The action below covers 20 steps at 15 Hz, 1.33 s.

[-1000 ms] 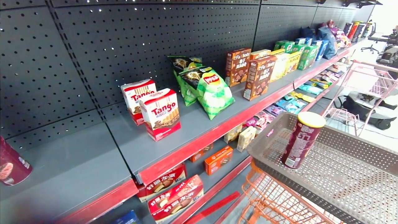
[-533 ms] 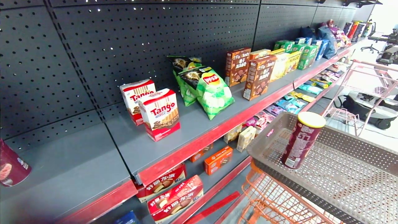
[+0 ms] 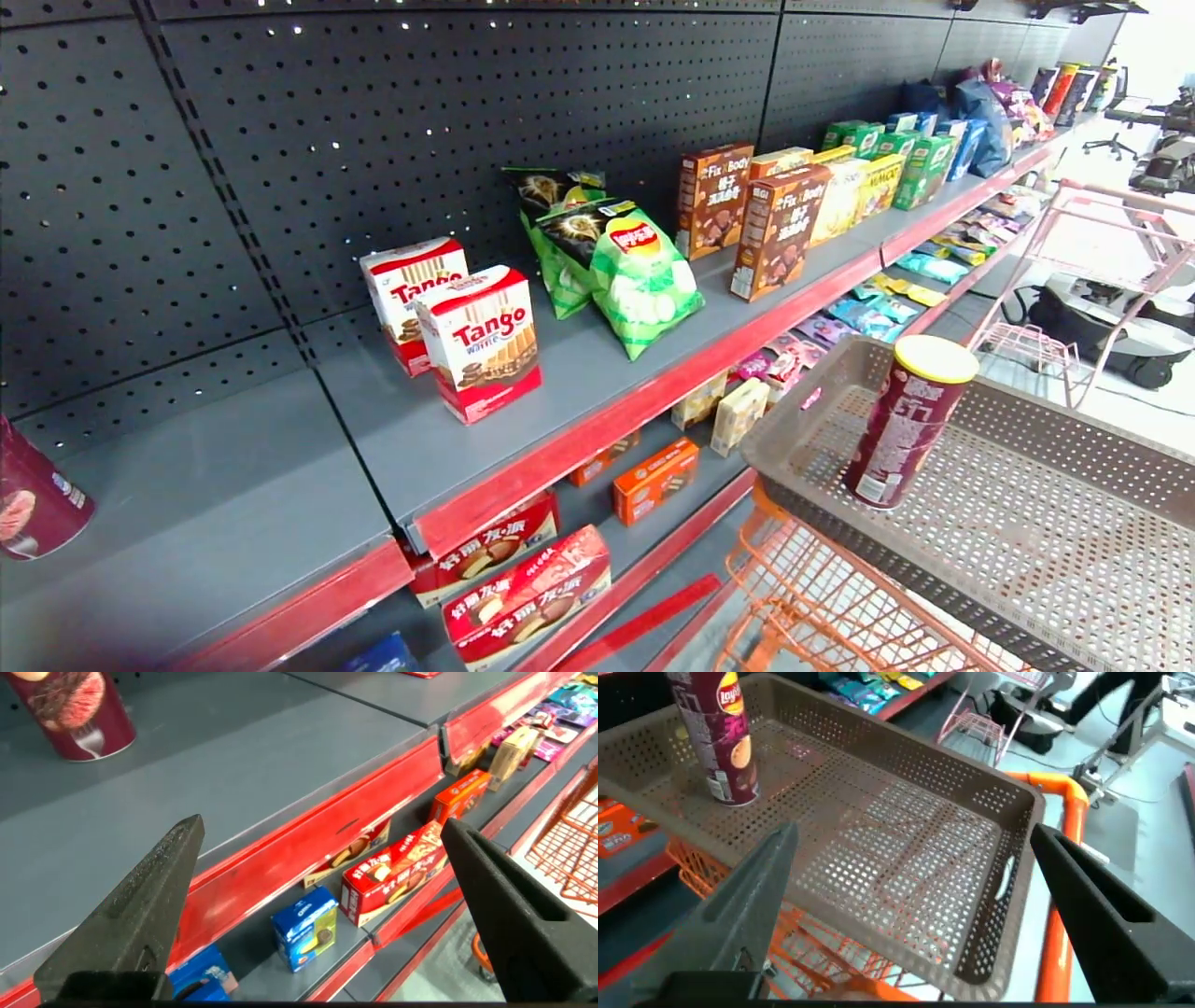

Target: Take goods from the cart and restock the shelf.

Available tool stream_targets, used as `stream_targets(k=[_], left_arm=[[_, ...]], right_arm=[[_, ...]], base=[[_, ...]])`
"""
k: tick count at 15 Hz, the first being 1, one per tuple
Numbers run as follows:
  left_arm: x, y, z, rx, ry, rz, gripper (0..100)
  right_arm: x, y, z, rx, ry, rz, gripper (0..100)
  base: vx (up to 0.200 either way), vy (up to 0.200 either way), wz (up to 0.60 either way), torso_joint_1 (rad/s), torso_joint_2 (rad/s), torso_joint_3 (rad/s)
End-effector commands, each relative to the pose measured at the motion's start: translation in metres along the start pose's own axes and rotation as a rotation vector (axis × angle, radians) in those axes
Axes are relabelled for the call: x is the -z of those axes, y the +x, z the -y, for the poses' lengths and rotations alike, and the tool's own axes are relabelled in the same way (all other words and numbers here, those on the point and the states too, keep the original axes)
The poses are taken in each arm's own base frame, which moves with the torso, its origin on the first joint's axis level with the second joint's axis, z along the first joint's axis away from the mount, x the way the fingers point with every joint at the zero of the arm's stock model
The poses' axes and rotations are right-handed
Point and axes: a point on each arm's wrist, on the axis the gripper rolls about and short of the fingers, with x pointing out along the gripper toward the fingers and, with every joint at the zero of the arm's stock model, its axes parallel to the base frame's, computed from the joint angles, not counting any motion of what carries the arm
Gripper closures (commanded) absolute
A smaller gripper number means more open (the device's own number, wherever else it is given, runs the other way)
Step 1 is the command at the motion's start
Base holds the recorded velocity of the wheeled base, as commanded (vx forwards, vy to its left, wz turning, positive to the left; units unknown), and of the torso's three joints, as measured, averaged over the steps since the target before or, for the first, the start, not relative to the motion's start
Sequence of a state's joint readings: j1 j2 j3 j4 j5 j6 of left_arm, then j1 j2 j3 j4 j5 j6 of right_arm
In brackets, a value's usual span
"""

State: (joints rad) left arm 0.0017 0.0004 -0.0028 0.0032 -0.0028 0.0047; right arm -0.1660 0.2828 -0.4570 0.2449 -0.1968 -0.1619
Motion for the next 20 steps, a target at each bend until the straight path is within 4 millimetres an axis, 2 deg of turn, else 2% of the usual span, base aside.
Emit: stream_targets(k=[1, 4, 5, 6, 7, 10, 12, 13, 15, 20], left_arm=[[0.000, 0.000, 0.000, 0.002, 0.000, 0.001, 0], [0.000, 0.000, 0.000, 0.002, 0.000, 0.001, 0], [0.000, 0.000, 0.000, 0.000, 0.000, 0.001, 0], [0.000, 0.000, 0.000, 0.000, 0.000, 0.001, 0], [0.000, 0.000, 0.000, 0.000, 0.000, 0.001, 0], [0.000, 0.000, 0.000, 0.000, 0.000, 0.001, 0], [0.000, 0.000, 0.000, 0.002, 0.000, -0.001, 0], [0.000, 0.000, 0.000, 0.000, 0.000, 0.001, 0], [0.000, 0.000, 0.000, 0.002, 0.000, -0.001, 0], [0.000, 0.000, 0.000, 0.002, 0.000, 0.001, 0]], right_arm=[[-0.010, 0.036, -0.006, -0.046, -0.011, -0.066, 0], [-0.053, 0.094, -0.012, -0.062, 0.077, -0.038, 0], [-0.056, 0.099, -0.013, -0.062, 0.091, -0.040, 0], [-0.071, 0.136, -0.020, -0.069, 0.190, -0.100, 0], [-0.068, 0.150, -0.028, -0.085, 0.222, -0.147, 0], [-0.054, 0.169, -0.052, -0.145, 0.168, -0.194, 0], [-0.051, 0.179, -0.052, -0.084, -0.090, -0.218, 0], [-0.053, 0.182, -0.053, -0.086, -0.136, -0.216, 0], [-0.056, 0.189, -0.067, -0.178, -0.159, -0.213, 0], [-0.039, 0.207, -0.088, -0.258, -0.168, -0.304, 0]], base=[[0.000, 0.000, 0.00, 0.000, 0.00, 0.000], [0.000, 0.000, 0.00, 0.000, 0.00, 0.000], [0.000, 0.000, 0.00, 0.000, 0.00, 0.000], [0.000, 0.000, 0.00, 0.000, 0.00, 0.000], [0.000, 0.000, 0.00, 0.000, 0.00, 0.000], [0.000, 0.000, 0.00, 0.000, 0.00, 0.000], [0.000, 0.000, 0.00, 0.000, 0.00, 0.000], [0.000, 0.000, 0.00, 0.000, 0.00, 0.000], [0.000, 0.000, 0.00, 0.000, 0.00, 0.000], [0.000, 0.000, 0.00, 0.000, 0.00, 0.000]])
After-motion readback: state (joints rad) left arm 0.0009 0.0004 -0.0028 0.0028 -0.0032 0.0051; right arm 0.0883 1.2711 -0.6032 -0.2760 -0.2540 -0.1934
